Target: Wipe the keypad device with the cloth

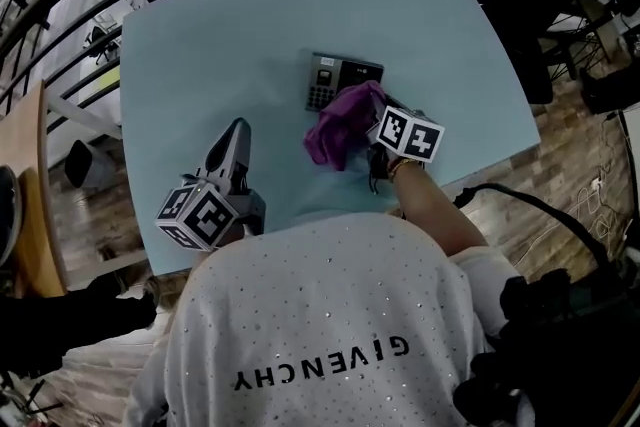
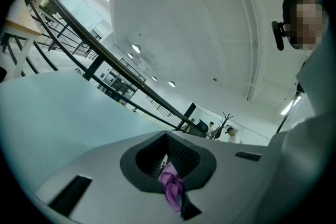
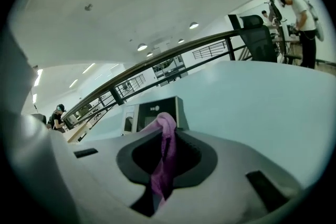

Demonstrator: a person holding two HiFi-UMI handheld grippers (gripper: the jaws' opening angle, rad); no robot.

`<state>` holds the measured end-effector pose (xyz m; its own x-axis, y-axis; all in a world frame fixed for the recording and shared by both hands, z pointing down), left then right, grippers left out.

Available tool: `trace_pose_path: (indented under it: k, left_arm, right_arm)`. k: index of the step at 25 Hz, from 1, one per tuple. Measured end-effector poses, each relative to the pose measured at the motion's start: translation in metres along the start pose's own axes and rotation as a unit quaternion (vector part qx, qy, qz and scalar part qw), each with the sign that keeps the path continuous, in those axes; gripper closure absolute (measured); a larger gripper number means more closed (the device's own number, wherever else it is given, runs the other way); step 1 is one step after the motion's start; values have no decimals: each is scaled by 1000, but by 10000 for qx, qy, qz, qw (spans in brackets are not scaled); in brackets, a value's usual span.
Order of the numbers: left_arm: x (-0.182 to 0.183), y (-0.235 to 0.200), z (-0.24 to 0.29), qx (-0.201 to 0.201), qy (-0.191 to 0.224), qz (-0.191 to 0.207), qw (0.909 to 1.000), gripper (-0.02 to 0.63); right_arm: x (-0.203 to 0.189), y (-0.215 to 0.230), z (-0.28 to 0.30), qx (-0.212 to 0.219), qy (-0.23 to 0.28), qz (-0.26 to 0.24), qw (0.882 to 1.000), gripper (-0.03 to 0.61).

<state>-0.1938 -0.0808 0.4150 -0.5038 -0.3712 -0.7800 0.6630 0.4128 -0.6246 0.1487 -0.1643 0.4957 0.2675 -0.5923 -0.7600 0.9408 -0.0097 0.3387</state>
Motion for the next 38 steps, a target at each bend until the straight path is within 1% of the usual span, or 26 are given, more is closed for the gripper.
trace_pose_path:
  k: [5,7,10,13,15,18,20,22,26,31,38]
  left_arm:
    - [3,-2,2,-166,-32,-29,9999,620]
    - [4,-4,1,-220,-25,-25,9998,620]
    - [4,-9,-5,-235,-56,-41,9997,620]
    - [6,-17,-16,-191,-101,-22,9998,620]
    - [8,-26,-24,-105,-116,-27,9999,620]
    - [9,-40,-35,28,-238,6,9997,620]
    - [5,-47,-42,48,-384,79,9992,620]
    - [2,-53,-50,71,-512,117,9986,620]
    - [-3,-64,-63,136,-649,48,9978,620]
    - [-4,-70,-65,130,-782,5,9968,620]
    - [-8,-73,-54,-58,-896,-74,9959,620]
  right_arm:
    - [-7,12,-12,-309,-177,313,9989,545]
    - [-6,8,-15,-304,-131,274,9991,545]
    - [-3,-9,-17,-171,-46,-24,9998,545]
    - [-5,-36,-12,147,-88,-394,9991,545]
    - [-10,-59,-6,475,-272,-759,9956,545]
    - [-22,-91,4,848,-507,-1377,9855,545]
    - [-28,-104,11,926,-545,-1629,9808,545]
    - [-30,-109,19,925,-579,-1656,9801,545]
    - [-33,-103,28,749,-556,-1465,9848,545]
    - [-31,-80,22,222,-402,-1026,9937,545]
    - [-34,-39,2,-403,-262,-723,9962,545]
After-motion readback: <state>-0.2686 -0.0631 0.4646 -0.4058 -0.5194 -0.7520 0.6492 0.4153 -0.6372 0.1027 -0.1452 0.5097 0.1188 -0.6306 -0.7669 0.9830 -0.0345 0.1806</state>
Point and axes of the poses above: the fingertips, and each gripper's own axes: z forward along the fingers, y to its right, x out of its top, the point moved 10 cm from there along -z, backward along the fingers, and after that the axes turned 4 degrees about -x, right-handed, at the moved point
